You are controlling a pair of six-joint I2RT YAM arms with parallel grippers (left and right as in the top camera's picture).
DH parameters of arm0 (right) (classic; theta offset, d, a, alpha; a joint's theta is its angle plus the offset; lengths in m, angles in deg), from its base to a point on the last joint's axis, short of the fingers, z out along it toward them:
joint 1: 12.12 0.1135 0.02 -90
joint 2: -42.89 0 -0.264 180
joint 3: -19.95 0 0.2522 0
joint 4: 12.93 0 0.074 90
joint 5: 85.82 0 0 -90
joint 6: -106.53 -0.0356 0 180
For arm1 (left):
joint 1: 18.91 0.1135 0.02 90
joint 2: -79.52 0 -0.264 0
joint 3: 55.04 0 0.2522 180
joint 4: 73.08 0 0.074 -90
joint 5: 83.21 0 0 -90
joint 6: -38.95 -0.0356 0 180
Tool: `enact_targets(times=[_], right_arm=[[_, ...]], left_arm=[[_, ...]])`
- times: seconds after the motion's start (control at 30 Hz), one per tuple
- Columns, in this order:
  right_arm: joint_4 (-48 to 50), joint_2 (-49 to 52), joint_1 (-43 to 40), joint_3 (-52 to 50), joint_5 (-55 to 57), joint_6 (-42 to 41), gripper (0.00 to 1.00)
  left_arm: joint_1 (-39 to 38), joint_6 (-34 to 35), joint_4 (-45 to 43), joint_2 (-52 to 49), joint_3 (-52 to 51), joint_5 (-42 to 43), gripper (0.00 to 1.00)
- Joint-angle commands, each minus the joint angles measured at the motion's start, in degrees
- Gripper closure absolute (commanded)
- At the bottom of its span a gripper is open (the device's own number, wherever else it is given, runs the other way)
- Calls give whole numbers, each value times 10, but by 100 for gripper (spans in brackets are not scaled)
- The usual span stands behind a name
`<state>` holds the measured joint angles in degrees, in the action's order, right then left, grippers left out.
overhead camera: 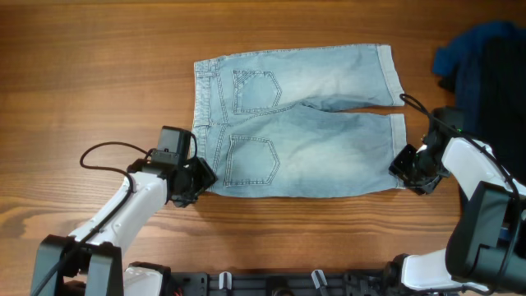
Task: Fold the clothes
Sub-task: 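Grasp the lower edge corners with left and right grippers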
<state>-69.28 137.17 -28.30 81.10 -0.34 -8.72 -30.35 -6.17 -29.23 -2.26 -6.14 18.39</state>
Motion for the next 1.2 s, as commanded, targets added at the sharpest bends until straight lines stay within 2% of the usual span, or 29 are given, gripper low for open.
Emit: enact_targets(times=[0.0, 0.07, 0.2, 0.23, 0.3, 0.37, 0.43, 0.5, 0.57, 0.73, 0.93, 1.17], right_arm=[[16, 37, 1, -18, -16, 11, 53], [16, 37, 1, -18, -15, 11, 53], [16, 37, 1, -18, -15, 11, 55], [15, 37, 1, -18, -16, 12, 59], [15, 37, 1, -18, -16, 13, 74], [16, 37, 1, -17, -16, 12, 81], [15, 37, 1, -14, -16, 12, 94], [6, 37, 1, -6, -16, 12, 96], [-13, 36, 1, 11, -15, 13, 96], [-46, 19, 1, 51, -4, 13, 96], [-108, 2, 1, 85, 16, 14, 96], [-133, -51, 1, 101, 14, 11, 96]], left_arm=[[-3, 6, -8, -25, -7, -10, 41], [-3, 6, -8, -24, -7, -10, 44], [-3, 3, -3, -24, -7, -19, 60], [-3, 2, -1, -24, -7, -21, 63], [-3, -28, 6, -24, -7, -23, 74], [-3, -40, 18, -24, -7, -33, 82], [-3, -42, 32, -24, -7, -45, 83], [-3, -43, 37, -24, -7, -49, 87], [-3, -59, 40, -23, -2, -49, 96], [-3, -84, 94, -12, 53, -56, 96], [-3, -104, 203, 2, 144, -80, 96], [-3, -104, 287, 26, 167, -81, 96]])
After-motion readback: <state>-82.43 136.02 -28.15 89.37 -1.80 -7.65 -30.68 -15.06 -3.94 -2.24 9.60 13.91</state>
